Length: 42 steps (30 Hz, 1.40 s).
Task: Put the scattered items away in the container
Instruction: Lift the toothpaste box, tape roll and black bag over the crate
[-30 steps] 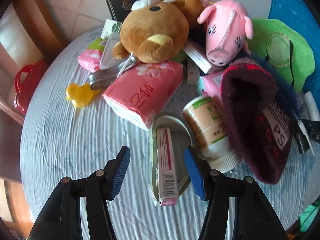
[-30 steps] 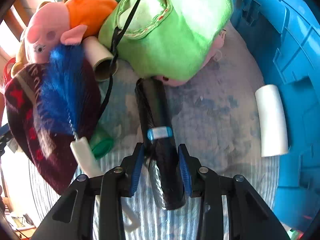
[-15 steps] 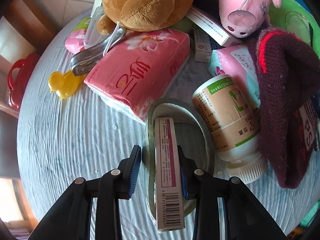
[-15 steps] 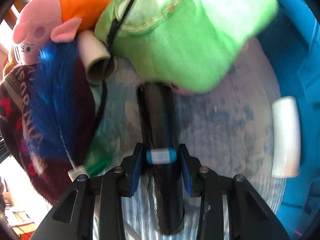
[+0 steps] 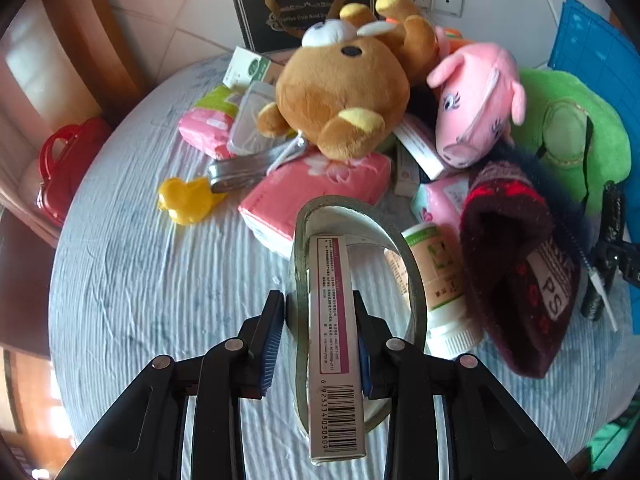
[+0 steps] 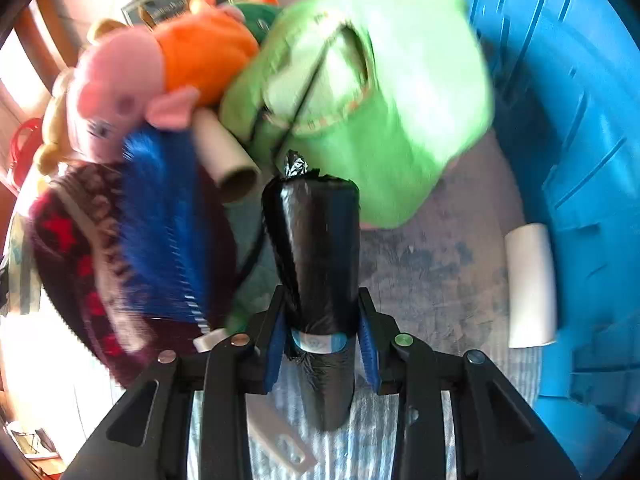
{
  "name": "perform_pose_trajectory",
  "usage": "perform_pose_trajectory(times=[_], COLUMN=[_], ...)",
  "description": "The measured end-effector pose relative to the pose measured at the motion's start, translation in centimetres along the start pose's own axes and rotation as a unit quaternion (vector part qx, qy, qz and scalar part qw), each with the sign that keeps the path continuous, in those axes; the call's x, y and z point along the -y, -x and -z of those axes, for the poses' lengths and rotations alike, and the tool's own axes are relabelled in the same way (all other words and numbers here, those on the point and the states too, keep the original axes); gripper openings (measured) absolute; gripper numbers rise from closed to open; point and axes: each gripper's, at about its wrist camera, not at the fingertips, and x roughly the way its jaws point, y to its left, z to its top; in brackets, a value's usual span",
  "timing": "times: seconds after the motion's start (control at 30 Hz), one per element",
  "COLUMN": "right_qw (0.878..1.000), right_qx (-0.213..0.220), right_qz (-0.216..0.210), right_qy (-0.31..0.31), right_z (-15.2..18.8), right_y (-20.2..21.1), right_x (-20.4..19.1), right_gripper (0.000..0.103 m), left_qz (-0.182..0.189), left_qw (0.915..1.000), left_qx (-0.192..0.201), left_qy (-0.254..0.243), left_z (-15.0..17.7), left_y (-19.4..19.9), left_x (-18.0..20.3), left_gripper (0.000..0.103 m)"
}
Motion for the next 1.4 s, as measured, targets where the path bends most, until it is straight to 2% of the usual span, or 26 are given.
perform_pose_trajectory(times=[0.07,0.1,0.17,0.2,0.27,0.37,0.5,0.7,0.9,1.03,1.2,1.4], right_qw=[1.000,1.000,1.000,1.000,1.000,0.999,0.999,0.996,0.991,0.987,0.981,0.977], right_qx=[0.013,0.018,0.021,0.022,0.027,0.031,0.042,0.077,0.111,0.134,0.166,0.195], right_qz=[-0.002,-0.003,-0.004,-0.007,-0.012,-0.016,-0.023,-0.033,-0.047,-0.059,-0.066,-0.054], right_qy=[0.005,0.007,0.008,0.008,0.010,0.019,0.026,0.043,0.052,0.063,0.069,0.065], right_z=[-0.3,-0.5,-0.7,-0.6,-0.4,1.6,-0.1,-0.7,-1.6,-2.4,-3.0,-2.5], right_y=[1.2,1.5,1.7,1.9,3.3,4.9,5.5,8.6,11.8,14.4,17.4,21.0], right_x=[-0.3,-0.4,-0.5,-0.2,0.1,-1.1,-1.2,-2.4,-3.3,-3.5,-2.8,-1.9], right_gripper=[0.032,0.032,0.032,0.032,0.032,0.032,0.032,0.032,0.032,0.032,0.032,0.032], left_qz=[0.001,-0.005,-0.021,-0.016,0.000,-0.005,-0.007,-0.003,-0.005,-0.019,-0.007,0.026], left_qw=[0.9999,0.9999,0.9994,0.9992,0.9998,1.0000,0.9998,0.9987,0.9949,0.9904,0.9858,0.9793], left_qx=[0.014,0.009,-0.028,-0.034,-0.020,0.001,0.016,0.049,0.101,0.137,0.168,0.200], left_qy=[0.002,-0.003,-0.009,-0.007,0.001,0.007,0.012,0.008,0.006,0.010,0.006,-0.023], left_z=[-0.5,-0.8,-0.4,-0.4,-0.1,-0.4,-1.0,-1.8,-3.2,-3.8,-4.4,-4.8], left_y=[0.8,0.5,-1.6,-3.6,-2.8,-1.5,-0.3,1.6,5.5,7.6,9.7,11.5], left_x=[-0.3,-0.2,-0.7,-1.9,-2.1,-2.0,-2.0,-1.4,0.7,2.8,5.6,8.5], left_gripper=[0.031,0.031,0.031,0.030,0.030,0.030,0.030,0.030,0.030,0.030,0.030,0.030])
